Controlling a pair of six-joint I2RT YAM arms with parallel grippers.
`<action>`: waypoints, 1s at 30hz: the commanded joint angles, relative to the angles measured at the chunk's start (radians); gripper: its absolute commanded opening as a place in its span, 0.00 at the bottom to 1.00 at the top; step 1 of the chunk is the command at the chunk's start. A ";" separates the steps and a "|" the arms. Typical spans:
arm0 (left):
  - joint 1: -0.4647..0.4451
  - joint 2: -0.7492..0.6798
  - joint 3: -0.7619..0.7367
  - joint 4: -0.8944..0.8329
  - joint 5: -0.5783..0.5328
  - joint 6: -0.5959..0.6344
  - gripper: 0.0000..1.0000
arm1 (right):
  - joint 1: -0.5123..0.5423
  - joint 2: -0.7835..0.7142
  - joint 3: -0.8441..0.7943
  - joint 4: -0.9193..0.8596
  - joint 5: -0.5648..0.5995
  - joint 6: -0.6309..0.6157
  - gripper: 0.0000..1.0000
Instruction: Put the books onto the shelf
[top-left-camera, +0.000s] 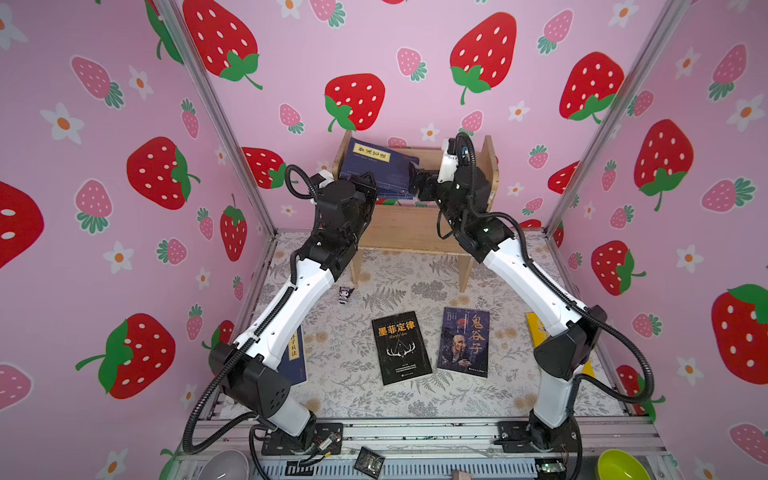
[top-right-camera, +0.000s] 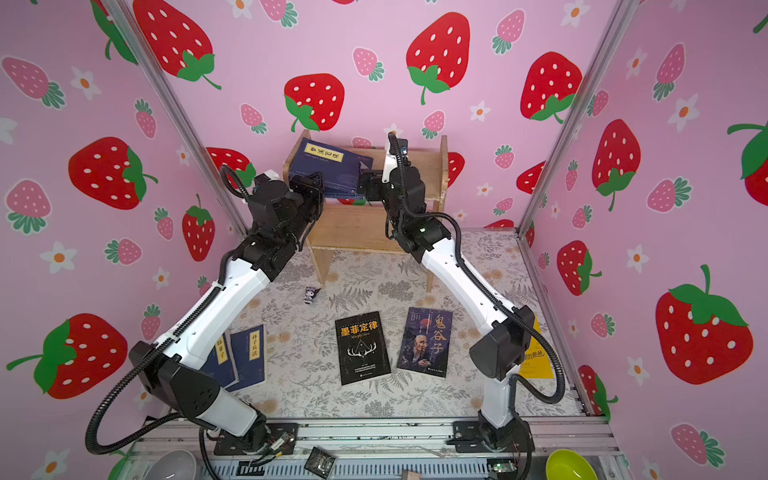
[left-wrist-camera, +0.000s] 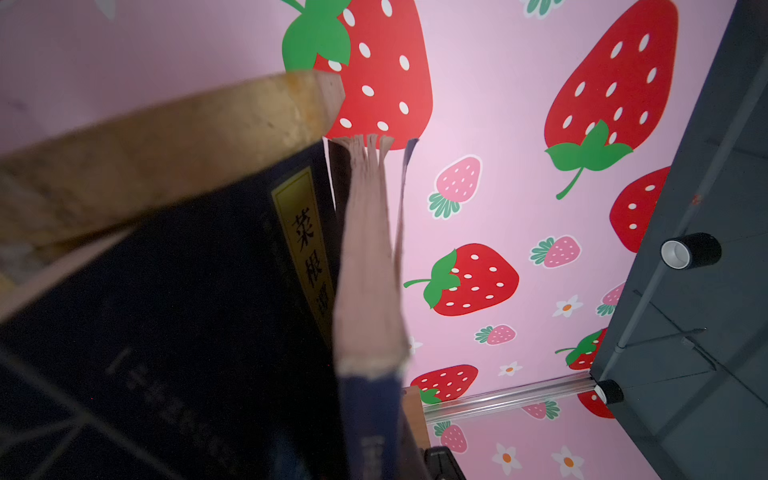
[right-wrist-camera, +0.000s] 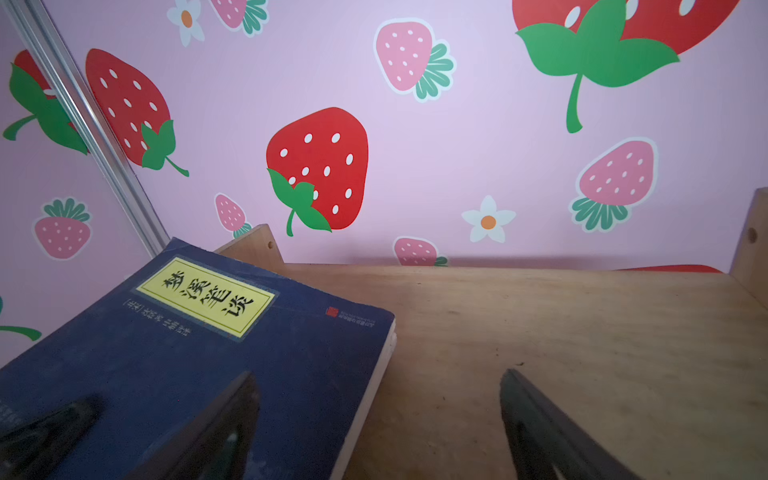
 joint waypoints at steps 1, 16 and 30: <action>0.003 -0.029 -0.006 0.068 -0.010 -0.012 0.12 | 0.003 -0.073 -0.028 0.024 0.016 -0.031 0.93; 0.032 -0.036 -0.010 0.104 0.063 -0.052 0.12 | 0.002 -0.139 -0.112 0.088 0.023 -0.040 0.95; 0.030 -0.076 -0.076 0.119 0.051 -0.061 0.12 | 0.003 -0.105 -0.111 0.073 -0.017 0.015 0.92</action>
